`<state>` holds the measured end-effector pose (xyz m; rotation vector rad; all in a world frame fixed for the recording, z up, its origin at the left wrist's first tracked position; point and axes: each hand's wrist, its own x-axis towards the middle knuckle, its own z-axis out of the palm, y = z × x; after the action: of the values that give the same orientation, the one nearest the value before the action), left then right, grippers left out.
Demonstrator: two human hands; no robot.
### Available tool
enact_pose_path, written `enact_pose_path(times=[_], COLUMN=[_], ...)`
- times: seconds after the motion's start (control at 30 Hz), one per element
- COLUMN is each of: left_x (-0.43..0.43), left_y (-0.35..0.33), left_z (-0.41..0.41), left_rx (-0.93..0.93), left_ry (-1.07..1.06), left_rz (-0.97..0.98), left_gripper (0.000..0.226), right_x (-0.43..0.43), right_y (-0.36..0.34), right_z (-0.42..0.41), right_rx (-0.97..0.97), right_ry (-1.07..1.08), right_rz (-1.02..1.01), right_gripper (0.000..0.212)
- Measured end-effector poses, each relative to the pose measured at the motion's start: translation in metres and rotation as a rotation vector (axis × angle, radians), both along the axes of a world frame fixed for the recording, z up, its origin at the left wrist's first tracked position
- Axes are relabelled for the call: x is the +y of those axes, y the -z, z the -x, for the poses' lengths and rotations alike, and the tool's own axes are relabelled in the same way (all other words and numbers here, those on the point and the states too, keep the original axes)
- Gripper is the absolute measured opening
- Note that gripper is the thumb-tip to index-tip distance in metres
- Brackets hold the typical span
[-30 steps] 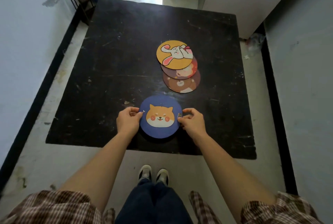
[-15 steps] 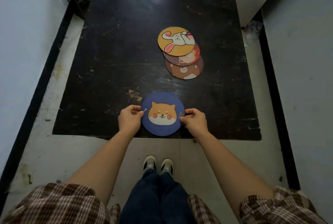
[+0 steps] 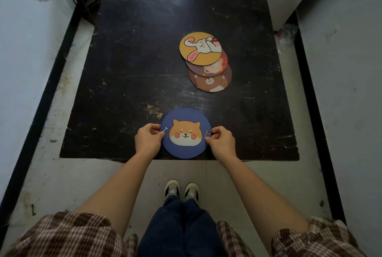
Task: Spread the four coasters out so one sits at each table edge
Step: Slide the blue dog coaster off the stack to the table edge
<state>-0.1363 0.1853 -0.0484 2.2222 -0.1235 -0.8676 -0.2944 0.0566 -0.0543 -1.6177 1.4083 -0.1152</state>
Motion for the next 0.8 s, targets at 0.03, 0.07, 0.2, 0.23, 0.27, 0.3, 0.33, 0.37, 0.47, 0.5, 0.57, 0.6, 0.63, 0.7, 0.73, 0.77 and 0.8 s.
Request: enact_pose_path(times=[0.03,0.07,0.2,0.23,0.27,0.3,0.33,0.37,0.47,0.5,0.57,0.6,0.63,0.7,0.73,0.77,0.8], left_x=[0.0,-0.001,-0.002,-0.003,-0.004,-0.005,-0.006,-0.007,-0.011,-0.012,-0.014,-0.016,-0.018,-0.025,-0.029,-0.034,-0.039], left_y=[-0.001,-0.001,-0.002,-0.002,-0.002,-0.002,-0.002,-0.002,-0.005,-0.006,-0.009,-0.011,-0.014,-0.02,-0.024,-0.028,-0.032], left_z=[0.001,0.001,0.001,0.001,0.001,0.0,0.0,0.0,-0.002,-0.003,-0.004,-0.005,-0.005,-0.006,-0.005,-0.005,-0.005], left_rx=[-0.008,-0.016,-0.039,-0.045,-0.053,-0.06,-0.068,-0.076,-0.097,-0.097,-0.093,-0.091,-0.094,-0.105,-0.112,-0.119,-0.128], left_ry=[0.003,0.004,0.008,0.011,0.017,0.024,0.034,0.048,0.109,0.128,0.16,0.175,0.191,0.223,0.239,0.256,0.276], left_rz=[-0.004,-0.009,-0.037,-0.049,-0.062,-0.076,-0.092,-0.112,-0.184,-0.201,-0.219,-0.222,-0.223,-0.219,-0.215,-0.208,-0.2], left_gripper=[0.024,0.024,0.025,0.025,0.024,0.023,0.022,0.021,0.022,0.024,0.028,0.029,0.03,0.032,0.032,0.033,0.033], right_x=[0.001,0.002,0.004,0.004,0.004,0.003,0.002,0.001,-0.002,-0.002,-0.005,-0.007,-0.009,-0.014,-0.017,-0.021,-0.025], right_y=[0.001,0.001,0.001,0.001,0.001,0.0,0.0,-0.001,-0.003,-0.004,-0.007,-0.009,-0.011,-0.017,-0.021,-0.025,-0.029], right_z=[0.0,-0.001,-0.004,-0.004,-0.004,-0.003,-0.003,-0.002,-0.003,-0.003,-0.003,-0.003,-0.003,-0.002,-0.001,0.0,0.0], right_rx=[0.017,0.034,0.094,0.107,0.117,0.127,0.137,0.147,0.178,0.184,0.169,0.157,0.152,0.156,0.159,0.162,0.163], right_ry=[-0.007,-0.013,-0.05,-0.055,-0.059,-0.064,-0.072,-0.084,-0.135,-0.142,-0.131,-0.125,-0.129,-0.155,-0.166,-0.171,-0.173], right_rz=[0.026,0.05,0.11,0.117,0.121,0.122,0.121,0.118,0.111,0.1,0.056,0.029,0.005,-0.027,-0.035,-0.038,-0.034], right_gripper=[0.013,0.012,0.015,0.017,0.019,0.021,0.022,0.024,0.028,0.029,0.031,0.032,0.033,0.037,0.039,0.041,0.043])
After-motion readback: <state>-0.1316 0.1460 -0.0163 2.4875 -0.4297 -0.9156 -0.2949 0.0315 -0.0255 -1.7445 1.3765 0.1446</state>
